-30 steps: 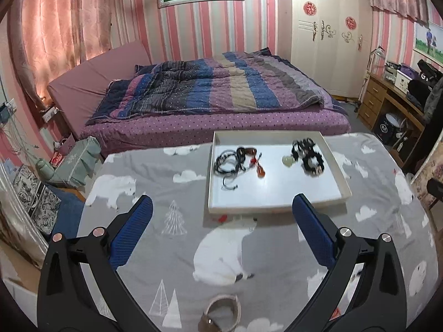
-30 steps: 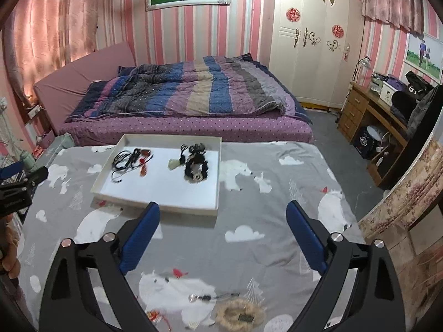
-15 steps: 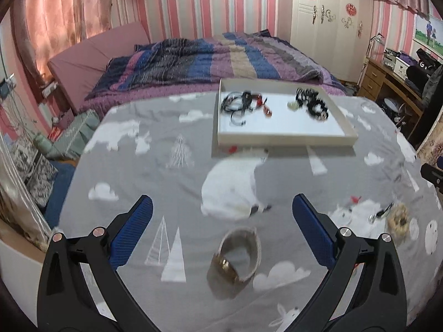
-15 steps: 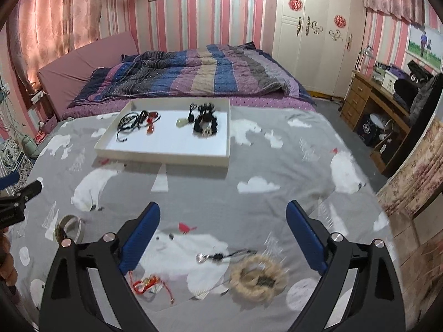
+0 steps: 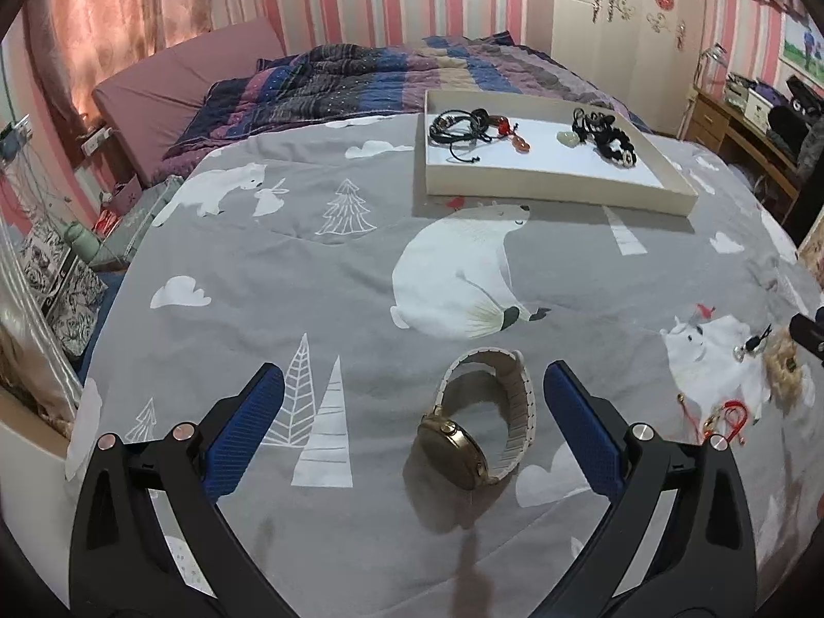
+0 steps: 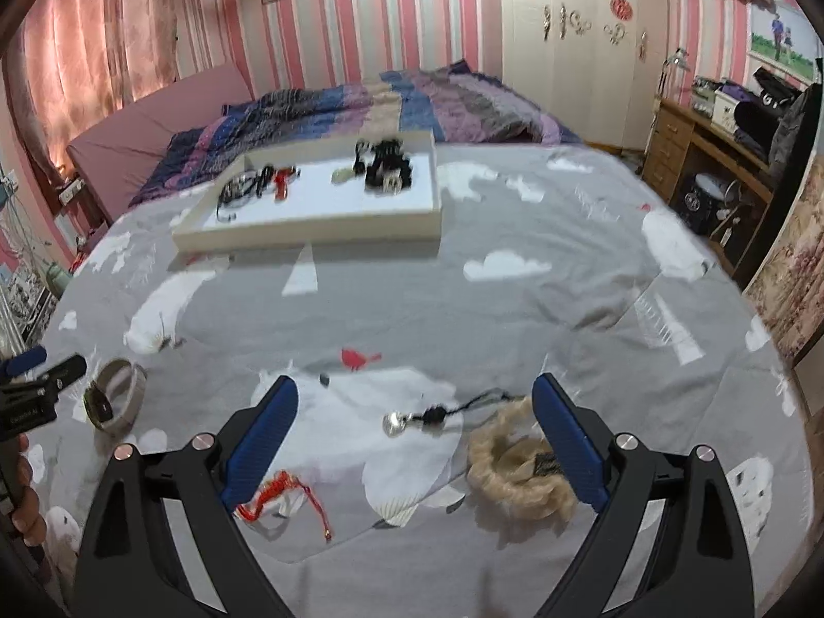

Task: Organize jewelry
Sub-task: 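Withdraw both tools from the tray and move toward the white-band watch, then close the left tool on the watch's white band while the right tool grips the silver pendant's black cord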

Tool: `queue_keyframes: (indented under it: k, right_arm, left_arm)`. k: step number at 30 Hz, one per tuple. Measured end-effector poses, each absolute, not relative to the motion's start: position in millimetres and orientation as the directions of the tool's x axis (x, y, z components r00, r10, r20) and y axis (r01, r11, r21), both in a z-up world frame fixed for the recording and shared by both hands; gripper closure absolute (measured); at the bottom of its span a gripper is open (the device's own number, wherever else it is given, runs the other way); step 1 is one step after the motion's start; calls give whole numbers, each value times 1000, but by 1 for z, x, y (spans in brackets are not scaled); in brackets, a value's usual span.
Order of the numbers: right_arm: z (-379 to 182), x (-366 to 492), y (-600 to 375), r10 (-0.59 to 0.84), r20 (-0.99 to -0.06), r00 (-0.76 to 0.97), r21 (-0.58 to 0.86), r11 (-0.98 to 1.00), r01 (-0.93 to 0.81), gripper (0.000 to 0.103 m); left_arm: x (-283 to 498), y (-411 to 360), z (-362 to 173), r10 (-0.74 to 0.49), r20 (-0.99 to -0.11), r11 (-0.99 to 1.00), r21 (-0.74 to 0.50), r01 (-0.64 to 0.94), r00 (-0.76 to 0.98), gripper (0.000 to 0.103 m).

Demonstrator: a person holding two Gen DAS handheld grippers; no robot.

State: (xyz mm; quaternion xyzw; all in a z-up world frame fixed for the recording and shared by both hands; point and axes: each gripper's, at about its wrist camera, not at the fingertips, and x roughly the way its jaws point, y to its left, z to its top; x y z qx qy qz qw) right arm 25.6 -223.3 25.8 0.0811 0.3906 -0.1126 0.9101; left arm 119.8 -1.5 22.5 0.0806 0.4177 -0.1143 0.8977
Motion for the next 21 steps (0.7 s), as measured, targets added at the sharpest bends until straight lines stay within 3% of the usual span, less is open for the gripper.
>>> queue_keyframes:
  k: [9,16,21]
  right_arm:
    - [-2,43,-227,-162,-789,593,-9,968,252,12]
    - [-14,57,-239,-134,-819,558,14,968,252,48]
    - [-26,61,-241,-106,-836,538,34,969,245,67]
  left_arm:
    - [129,-2,10,-158,-797,955,28,296,583,4]
    - [136,-3,1,-141,-811,954,42,297,567,4]
    - [141,-2,-4,-131,-819,955,47,293,559,6]
